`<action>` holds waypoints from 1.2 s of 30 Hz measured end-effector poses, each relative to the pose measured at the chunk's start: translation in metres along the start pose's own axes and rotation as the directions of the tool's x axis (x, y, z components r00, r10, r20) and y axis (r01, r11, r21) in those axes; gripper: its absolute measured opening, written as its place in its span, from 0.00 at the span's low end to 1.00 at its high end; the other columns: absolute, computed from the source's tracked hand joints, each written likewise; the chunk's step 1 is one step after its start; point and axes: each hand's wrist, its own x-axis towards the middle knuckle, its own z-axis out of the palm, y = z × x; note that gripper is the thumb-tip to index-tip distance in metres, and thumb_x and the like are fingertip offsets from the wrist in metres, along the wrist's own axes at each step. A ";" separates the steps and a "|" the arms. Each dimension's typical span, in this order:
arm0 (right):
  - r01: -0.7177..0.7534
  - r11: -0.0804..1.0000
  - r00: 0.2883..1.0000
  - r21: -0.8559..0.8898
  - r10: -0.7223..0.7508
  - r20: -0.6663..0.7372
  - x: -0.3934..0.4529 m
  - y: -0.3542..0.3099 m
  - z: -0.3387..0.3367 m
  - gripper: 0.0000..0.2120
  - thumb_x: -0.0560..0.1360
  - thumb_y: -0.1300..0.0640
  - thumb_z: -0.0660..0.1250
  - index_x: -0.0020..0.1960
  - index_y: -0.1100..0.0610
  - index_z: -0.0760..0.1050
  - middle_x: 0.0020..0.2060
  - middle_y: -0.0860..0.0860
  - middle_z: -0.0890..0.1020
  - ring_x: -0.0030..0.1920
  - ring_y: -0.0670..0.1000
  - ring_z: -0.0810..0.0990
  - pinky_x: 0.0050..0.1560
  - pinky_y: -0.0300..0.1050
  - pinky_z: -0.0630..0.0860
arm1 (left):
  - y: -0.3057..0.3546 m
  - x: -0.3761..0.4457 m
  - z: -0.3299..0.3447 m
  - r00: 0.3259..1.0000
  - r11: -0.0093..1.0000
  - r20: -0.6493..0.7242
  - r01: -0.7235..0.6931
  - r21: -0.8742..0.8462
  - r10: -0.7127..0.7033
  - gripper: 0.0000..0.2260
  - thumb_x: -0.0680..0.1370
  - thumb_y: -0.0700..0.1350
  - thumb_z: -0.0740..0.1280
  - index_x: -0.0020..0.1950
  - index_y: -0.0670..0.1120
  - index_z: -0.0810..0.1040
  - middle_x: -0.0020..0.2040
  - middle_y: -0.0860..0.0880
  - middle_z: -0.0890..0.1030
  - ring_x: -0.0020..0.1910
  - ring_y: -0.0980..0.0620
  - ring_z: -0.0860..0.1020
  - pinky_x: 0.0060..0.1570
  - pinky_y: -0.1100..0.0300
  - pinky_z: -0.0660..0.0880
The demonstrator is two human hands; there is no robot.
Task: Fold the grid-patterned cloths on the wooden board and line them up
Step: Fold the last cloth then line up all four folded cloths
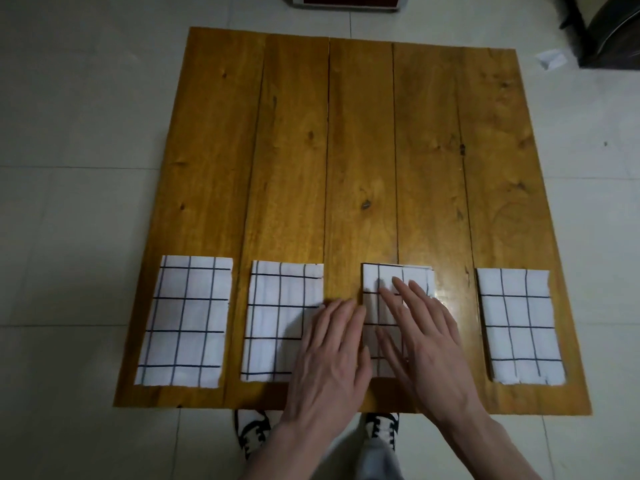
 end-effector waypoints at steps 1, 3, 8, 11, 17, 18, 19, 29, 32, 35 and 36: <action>0.007 1.000 1.000 -0.003 -0.007 0.007 -0.002 0.007 0.000 0.30 0.84 0.46 0.60 0.84 0.51 0.59 0.82 0.50 0.64 0.83 0.51 0.58 0.77 0.59 0.65 | 0.009 0.003 0.005 1.000 1.000 -0.004 0.012 -0.001 -0.012 0.23 0.84 0.51 0.58 0.79 0.46 0.67 0.78 0.48 0.70 0.78 0.49 0.67 0.75 0.48 0.70; 0.012 1.000 1.000 -0.012 -0.012 0.021 -0.009 0.021 0.001 0.30 0.84 0.46 0.59 0.84 0.52 0.58 0.83 0.50 0.61 0.83 0.50 0.56 0.77 0.59 0.64 | 0.022 0.009 0.014 0.999 0.999 -0.005 0.034 0.003 -0.034 0.24 0.84 0.50 0.59 0.79 0.46 0.67 0.78 0.47 0.71 0.77 0.49 0.68 0.73 0.47 0.72; 0.050 0.999 0.998 -0.010 -0.050 0.034 -0.022 0.047 0.000 0.31 0.84 0.46 0.59 0.84 0.52 0.56 0.84 0.49 0.56 0.84 0.52 0.52 0.78 0.58 0.61 | 0.040 0.010 0.035 0.994 0.992 -0.003 0.105 0.073 -0.105 0.25 0.84 0.52 0.55 0.79 0.45 0.69 0.78 0.46 0.71 0.77 0.47 0.70 0.70 0.45 0.74; 0.070 0.998 0.996 -0.007 -0.070 0.054 -0.023 0.059 0.003 0.31 0.85 0.45 0.59 0.84 0.52 0.56 0.84 0.49 0.56 0.84 0.51 0.52 0.79 0.58 0.62 | 0.044 0.007 0.042 0.991 0.982 0.009 0.135 0.129 -0.137 0.26 0.84 0.52 0.54 0.79 0.44 0.69 0.79 0.45 0.70 0.78 0.46 0.69 0.71 0.44 0.74; 0.113 0.993 0.992 0.023 -0.114 0.059 -0.022 0.058 0.013 0.29 0.85 0.43 0.55 0.83 0.54 0.61 0.83 0.51 0.60 0.84 0.51 0.54 0.81 0.51 0.56 | 0.044 0.007 0.042 0.990 0.978 -0.006 0.143 0.154 -0.143 0.26 0.84 0.51 0.53 0.80 0.44 0.68 0.80 0.45 0.69 0.79 0.47 0.67 0.73 0.45 0.72; 0.116 0.993 0.991 0.019 -0.117 0.062 -0.022 0.056 0.014 0.29 0.86 0.43 0.55 0.83 0.54 0.61 0.83 0.52 0.60 0.84 0.51 0.54 0.82 0.50 0.53 | 0.042 0.006 0.042 0.990 0.976 -0.006 0.140 0.167 -0.141 0.26 0.84 0.51 0.53 0.80 0.44 0.68 0.80 0.45 0.68 0.79 0.47 0.67 0.73 0.45 0.72; 0.119 0.993 0.991 0.012 -0.119 0.063 -0.021 0.054 0.014 0.29 0.85 0.43 0.55 0.83 0.54 0.61 0.83 0.52 0.60 0.84 0.51 0.54 0.82 0.48 0.51 | 0.039 0.005 0.041 0.990 0.974 -0.007 0.138 0.179 -0.139 0.26 0.83 0.51 0.53 0.81 0.44 0.67 0.80 0.45 0.68 0.79 0.47 0.66 0.73 0.44 0.71; 0.144 0.990 0.988 -0.012 -0.143 0.064 -0.011 0.039 0.019 0.29 0.85 0.43 0.56 0.82 0.55 0.63 0.82 0.53 0.62 0.83 0.52 0.57 0.81 0.54 0.60 | 0.027 0.003 0.032 0.988 0.960 -0.048 0.155 0.232 -0.148 0.26 0.83 0.51 0.53 0.79 0.43 0.69 0.78 0.43 0.71 0.78 0.46 0.69 0.75 0.44 0.70; 0.141 0.990 0.988 -0.020 -0.139 0.060 -0.013 0.039 0.019 0.29 0.85 0.43 0.58 0.82 0.55 0.63 0.82 0.53 0.63 0.83 0.53 0.58 0.80 0.55 0.61 | 0.028 0.001 0.034 0.988 0.962 -0.069 0.153 0.225 -0.141 0.26 0.83 0.50 0.54 0.78 0.42 0.70 0.78 0.43 0.72 0.77 0.45 0.70 0.75 0.44 0.70; 0.137 0.990 0.989 -0.021 -0.136 0.052 -0.019 0.038 0.019 0.29 0.84 0.44 0.59 0.81 0.55 0.64 0.81 0.53 0.64 0.82 0.53 0.59 0.79 0.55 0.62 | 0.030 -0.003 0.035 0.989 0.965 -0.073 0.144 0.217 -0.131 0.25 0.83 0.50 0.55 0.78 0.42 0.71 0.77 0.42 0.73 0.77 0.44 0.71 0.75 0.43 0.70; 0.135 0.990 0.990 -0.024 -0.134 0.052 -0.020 0.037 0.019 0.29 0.84 0.44 0.59 0.81 0.55 0.64 0.81 0.53 0.64 0.82 0.53 0.59 0.79 0.55 0.62 | 0.030 -0.005 0.035 0.989 0.966 -0.072 0.145 0.213 -0.132 0.25 0.83 0.50 0.55 0.78 0.42 0.71 0.77 0.42 0.73 0.77 0.44 0.71 0.75 0.43 0.70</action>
